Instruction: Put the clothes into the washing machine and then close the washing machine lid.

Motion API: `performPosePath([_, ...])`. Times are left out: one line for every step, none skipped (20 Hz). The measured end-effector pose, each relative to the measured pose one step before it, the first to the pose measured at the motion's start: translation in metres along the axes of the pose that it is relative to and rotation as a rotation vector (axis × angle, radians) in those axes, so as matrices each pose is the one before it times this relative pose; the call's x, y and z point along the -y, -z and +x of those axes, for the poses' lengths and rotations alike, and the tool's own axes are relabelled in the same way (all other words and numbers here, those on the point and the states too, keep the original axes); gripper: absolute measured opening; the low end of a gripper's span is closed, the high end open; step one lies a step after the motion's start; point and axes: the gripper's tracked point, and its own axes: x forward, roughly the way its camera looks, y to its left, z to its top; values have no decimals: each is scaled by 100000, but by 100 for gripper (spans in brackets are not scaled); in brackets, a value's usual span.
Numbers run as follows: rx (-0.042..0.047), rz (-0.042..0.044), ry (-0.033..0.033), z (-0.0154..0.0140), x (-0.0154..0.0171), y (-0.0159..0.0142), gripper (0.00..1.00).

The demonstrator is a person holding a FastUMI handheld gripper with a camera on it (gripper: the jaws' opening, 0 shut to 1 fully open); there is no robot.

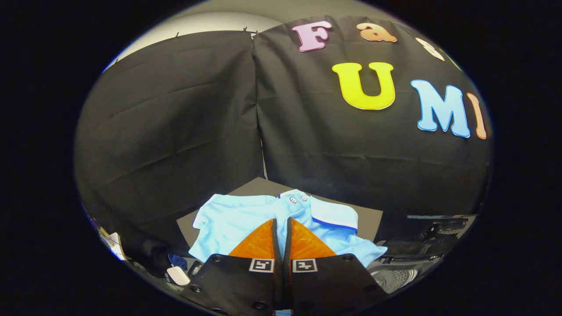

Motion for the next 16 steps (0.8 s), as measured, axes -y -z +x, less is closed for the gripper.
performPosePath([1241, 495, 991, -430, 577, -147, 1])
performPosePath([343, 131, 823, -540, 594, -165, 1])
performPosePath([484, 198, 787, -454, 777, 21, 1])
performPosePath([674, 388, 876, -425, 835, -148, 1])
performPosePath([528, 250, 882, -471, 812, -145, 1])
performPosePath([760, 328, 1286, -398, 904, -85, 1])
performPosePath([219, 399, 1314, -412, 747, 8, 1])
performPosePath([313, 622, 1220, -360, 883, -146, 1])
performPosePath([762, 675, 1293, -391, 817, -24, 1])
performPosePath([376, 396, 1357, -348, 864, -54, 1])
performPosePath([406, 446, 1405, -373, 620, 48, 1])
performPosePath([187, 597, 1439, -300, 721, -17, 1])
performPosePath([285, 489, 1161, -283, 589, 29, 1])
performPosePath([543, 228, 1291, -408, 677, -89, 1])
performPosePath([307, -69, 1367, -329, 699, -33, 1])
performPosePath([53, -321, 1396, -298, 887, -30, 1])
